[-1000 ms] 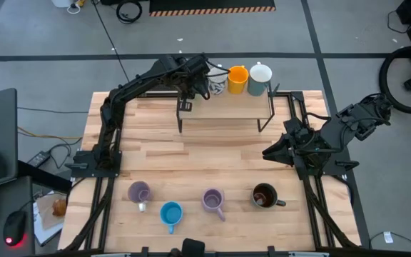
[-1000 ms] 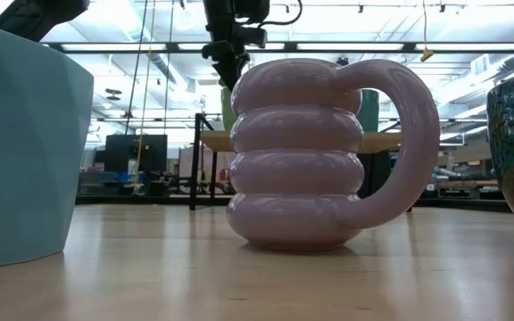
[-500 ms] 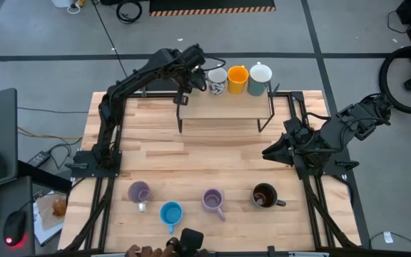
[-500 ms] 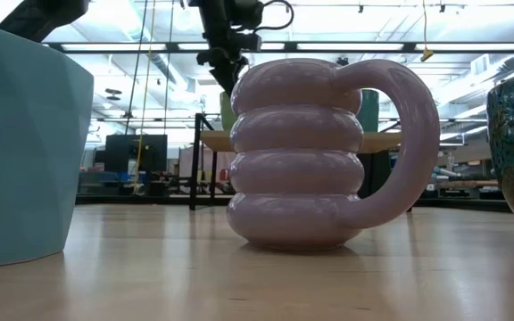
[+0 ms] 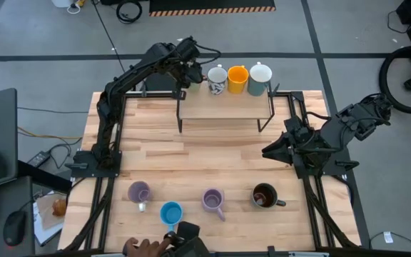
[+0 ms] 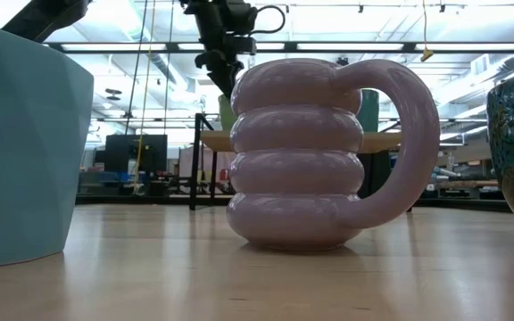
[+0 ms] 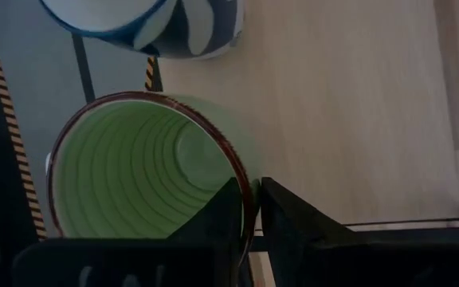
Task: Place coffee mugs
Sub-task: Put the green mug on the shelf, then put the right violet mug on the shelf
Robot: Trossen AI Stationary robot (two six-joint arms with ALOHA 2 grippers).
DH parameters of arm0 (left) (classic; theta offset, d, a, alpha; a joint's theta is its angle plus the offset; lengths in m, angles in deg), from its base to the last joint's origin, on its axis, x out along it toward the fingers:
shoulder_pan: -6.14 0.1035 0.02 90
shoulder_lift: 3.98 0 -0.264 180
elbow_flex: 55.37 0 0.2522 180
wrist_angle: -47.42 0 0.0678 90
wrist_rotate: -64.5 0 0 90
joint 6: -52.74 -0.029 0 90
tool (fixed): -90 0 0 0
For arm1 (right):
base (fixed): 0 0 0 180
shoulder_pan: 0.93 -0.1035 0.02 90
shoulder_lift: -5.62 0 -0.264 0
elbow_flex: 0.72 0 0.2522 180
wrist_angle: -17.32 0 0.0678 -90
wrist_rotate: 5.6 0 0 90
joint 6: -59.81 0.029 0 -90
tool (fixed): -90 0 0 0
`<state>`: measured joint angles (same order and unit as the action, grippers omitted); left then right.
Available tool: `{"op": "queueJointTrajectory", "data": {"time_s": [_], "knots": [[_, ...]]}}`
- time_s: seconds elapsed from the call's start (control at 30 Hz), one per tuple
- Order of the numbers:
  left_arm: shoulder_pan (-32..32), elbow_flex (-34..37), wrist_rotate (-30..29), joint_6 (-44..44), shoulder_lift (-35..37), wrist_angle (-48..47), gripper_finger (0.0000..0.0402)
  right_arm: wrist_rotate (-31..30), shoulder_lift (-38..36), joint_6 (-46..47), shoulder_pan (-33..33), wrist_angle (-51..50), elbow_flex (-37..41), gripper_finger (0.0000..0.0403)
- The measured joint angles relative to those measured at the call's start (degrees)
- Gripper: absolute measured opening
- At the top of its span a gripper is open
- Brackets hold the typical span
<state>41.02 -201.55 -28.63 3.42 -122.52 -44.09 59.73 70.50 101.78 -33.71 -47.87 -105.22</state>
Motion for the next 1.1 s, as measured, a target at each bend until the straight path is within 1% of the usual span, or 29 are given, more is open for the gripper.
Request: {"op": "queueJointTrajectory", "data": {"time_s": [0.1,0.5,0.6,0.83,0.93,1.1], "knots": [[0.1,0.2,0.0,-0.1,0.0,-1.2,0.0050,-0.3,0.0,0.0,0.3,0.0,0.0,0.0082],[0.0,0.7,0.2,-0.9,-0.1,-1.4,0.0054,0.1,0.0,0.0,1.2,0.0,0.0,0.0082],[-0.1,0.7,-0.1,-0.9,-0.1,-1.1,0.0066,0.2,0.0,0.0,1.2,0.0,0.0,0.0082],[-0.4,0.7,-0.1,-0.5,-0.1,-0.4,0.0111,0.2,0.0,0.1,1.2,0.0,0.0,0.0082],[-0.8,0.7,-0.6,0.8,0.1,0.5,0.0124,0.3,0.0,0.1,1.2,0.0,0.0,0.0082],[-1.1,-2.6,-0.7,3.7,0.5,0.5,0.0138,0.3,0.0,0.1,1.2,0.0,0.0,0.0082]]}}
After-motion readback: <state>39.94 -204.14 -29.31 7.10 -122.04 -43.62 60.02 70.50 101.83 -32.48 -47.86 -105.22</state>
